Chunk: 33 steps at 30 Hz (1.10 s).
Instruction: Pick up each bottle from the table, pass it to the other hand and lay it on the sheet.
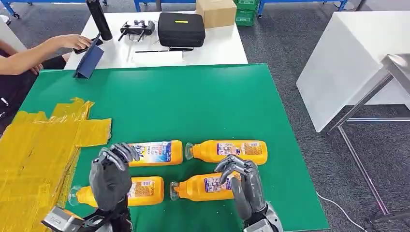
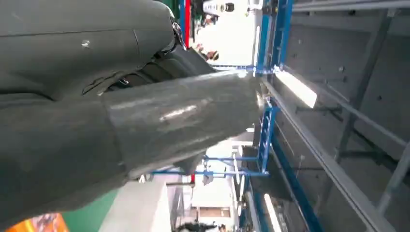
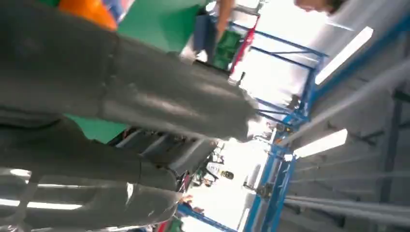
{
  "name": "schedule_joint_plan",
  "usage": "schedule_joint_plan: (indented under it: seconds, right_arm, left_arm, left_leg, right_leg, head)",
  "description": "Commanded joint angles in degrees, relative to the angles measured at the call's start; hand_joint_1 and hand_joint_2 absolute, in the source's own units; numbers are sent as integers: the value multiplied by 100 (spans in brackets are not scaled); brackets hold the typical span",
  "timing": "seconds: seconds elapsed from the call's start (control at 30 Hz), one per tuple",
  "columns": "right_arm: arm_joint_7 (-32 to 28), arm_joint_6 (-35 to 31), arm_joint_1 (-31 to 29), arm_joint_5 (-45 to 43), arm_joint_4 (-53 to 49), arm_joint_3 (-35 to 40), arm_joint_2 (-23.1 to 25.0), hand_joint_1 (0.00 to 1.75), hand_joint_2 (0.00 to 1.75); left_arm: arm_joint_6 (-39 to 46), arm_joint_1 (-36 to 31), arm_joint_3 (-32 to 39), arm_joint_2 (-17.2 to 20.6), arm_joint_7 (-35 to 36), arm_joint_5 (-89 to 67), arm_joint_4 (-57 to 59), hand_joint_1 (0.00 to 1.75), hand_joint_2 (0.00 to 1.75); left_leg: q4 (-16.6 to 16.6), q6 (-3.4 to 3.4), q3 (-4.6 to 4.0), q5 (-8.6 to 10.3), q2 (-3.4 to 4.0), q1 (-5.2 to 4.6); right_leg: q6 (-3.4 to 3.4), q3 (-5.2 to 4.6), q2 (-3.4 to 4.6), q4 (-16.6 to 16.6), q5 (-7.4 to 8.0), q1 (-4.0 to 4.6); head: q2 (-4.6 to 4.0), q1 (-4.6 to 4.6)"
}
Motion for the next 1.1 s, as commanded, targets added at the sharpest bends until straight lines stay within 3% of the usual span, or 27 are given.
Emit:
schedule_joint_plan:
  seconds: [0.03,0.2,0.23,0.33,0.47,0.5,0.6,0.83,0.9,1.1]
  right_arm:
    - [-11,-115,45,367,637,-722,241,0,0]
    - [663,-58,52,923,721,-506,133,0,0]
    - [918,14,91,1061,707,-413,30,0,175]
    - [1488,401,148,1338,632,-94,-507,0,175]
    - [2170,422,581,1851,69,144,-1634,0,175]
    - [2170,422,581,1851,69,144,-1634,0,175]
    - [2575,147,957,2311,-539,195,-2377,0,175]
    - [2737,114,1029,2450,-634,190,-2497,0,175]
    - [3156,-59,1053,2766,-834,307,-2732,0,175]
    - [3657,-248,1238,3016,-1202,311,-3209,0,175]
  left_arm:
    - [-60,-185,422,-120,-201,49,421,0,0]
    - [-90,-127,539,-199,-201,65,469,0,0]
    - [-83,-94,557,-205,-201,36,480,0,0]
    - [-108,-98,591,-232,-201,6,562,0,0]
    - [-141,-62,648,-257,-201,106,568,0,0]
    - [-141,-62,648,-257,-201,106,568,0,0]
    - [-166,-58,691,-286,-201,161,597,0,0]
    - [-187,-58,695,-297,-201,160,610,0,0]
    - [-226,-74,713,-325,-201,118,665,0,0]
    - [-325,-72,765,-357,-201,111,683,0,0]
  left_leg:
    - [-3,-16,19,-6,4,7]
    - [-4,-15,15,-7,10,8]
    - [-1,-21,20,-10,10,8]
    - [-3,-15,14,-6,4,6]
    - [-3,-6,7,-3,-12,2]
    - [-1,-11,13,-8,-14,4]
    - [3,-9,7,-11,-10,-9]
    - [4,-8,3,-14,5,-20]
    - [6,-13,8,-16,5,-19]
    - [10,-9,8,-19,1,-21]
  right_leg:
    - [-8,23,-4,-8,-6,7]
    - [-8,16,3,-10,-3,8]
    - [-11,22,1,-6,-8,9]
    - [-8,15,-2,-8,-5,6]
    - [-2,12,-15,-9,-7,2]
    - [-4,21,-20,-10,-12,4]
    - [0,15,-14,-3,-16,-7]
    - [2,7,0,-1,-12,-15]
    - [-1,10,-2,1,-15,-13]
    - [3,10,-6,3,-19,-16]
  head:
    - [0,0]
    - [0,0]
    - [0,-2]
    - [0,0]
    - [0,0]
    - [0,0]
    - [0,0]
    - [0,0]
    - [0,0]
    - [0,0]
